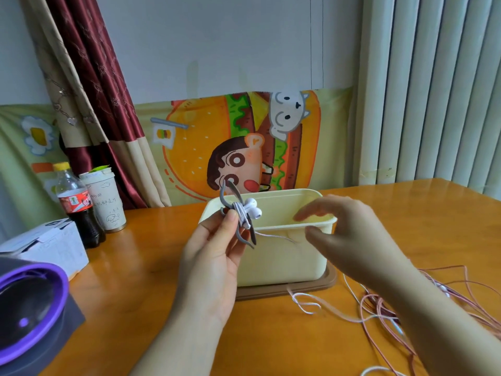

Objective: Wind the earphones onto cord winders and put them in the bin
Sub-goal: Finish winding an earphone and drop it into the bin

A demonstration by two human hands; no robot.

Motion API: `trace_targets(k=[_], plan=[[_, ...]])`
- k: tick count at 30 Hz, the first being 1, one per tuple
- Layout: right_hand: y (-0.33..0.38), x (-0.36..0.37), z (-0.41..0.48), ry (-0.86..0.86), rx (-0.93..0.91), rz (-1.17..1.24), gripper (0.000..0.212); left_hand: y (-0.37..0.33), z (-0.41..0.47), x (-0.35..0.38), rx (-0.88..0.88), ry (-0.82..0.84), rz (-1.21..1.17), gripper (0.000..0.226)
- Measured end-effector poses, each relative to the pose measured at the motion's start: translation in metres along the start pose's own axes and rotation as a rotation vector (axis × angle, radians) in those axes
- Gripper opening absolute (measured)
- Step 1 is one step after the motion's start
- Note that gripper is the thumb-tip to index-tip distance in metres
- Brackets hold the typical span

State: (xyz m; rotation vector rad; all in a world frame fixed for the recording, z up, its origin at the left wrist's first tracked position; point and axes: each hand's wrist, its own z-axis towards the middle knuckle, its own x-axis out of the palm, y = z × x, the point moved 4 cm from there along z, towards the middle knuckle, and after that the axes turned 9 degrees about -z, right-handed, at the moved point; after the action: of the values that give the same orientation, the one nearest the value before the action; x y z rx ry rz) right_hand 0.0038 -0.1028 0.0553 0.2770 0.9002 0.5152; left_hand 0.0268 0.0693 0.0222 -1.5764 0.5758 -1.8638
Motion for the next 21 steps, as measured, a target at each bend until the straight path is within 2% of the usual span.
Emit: trace_targets(k=[2,4,6,8,10,17,21], plan=[[-0.001,0.0,0.001,0.047,0.018,-0.006,0.021,-0.002,-0.002,0.002,0.004,0.008,0.012,0.016],[0.0,0.003,0.002,0.1,0.039,0.138,0.022,-0.001,-0.002,0.004,-0.008,0.024,0.021,0.017],[0.007,0.018,-0.003,0.296,0.073,0.352,0.031,0.002,-0.003,0.005,-0.025,0.031,0.023,0.019],[0.016,0.037,-0.01,0.467,0.053,0.448,0.028,0.003,-0.004,0.007,-0.038,0.051,0.008,0.022],[0.02,0.044,-0.014,0.496,0.008,0.399,0.019,0.003,-0.004,0.008,-0.051,0.065,-0.01,0.022],[0.03,0.042,-0.02,0.45,-0.151,0.008,0.034,0.009,-0.004,0.002,-0.12,0.027,0.053,0.022],[0.023,0.042,-0.021,0.49,-0.127,-0.088,0.036,0.013,-0.005,0.001,-0.189,0.035,0.054,0.037]])
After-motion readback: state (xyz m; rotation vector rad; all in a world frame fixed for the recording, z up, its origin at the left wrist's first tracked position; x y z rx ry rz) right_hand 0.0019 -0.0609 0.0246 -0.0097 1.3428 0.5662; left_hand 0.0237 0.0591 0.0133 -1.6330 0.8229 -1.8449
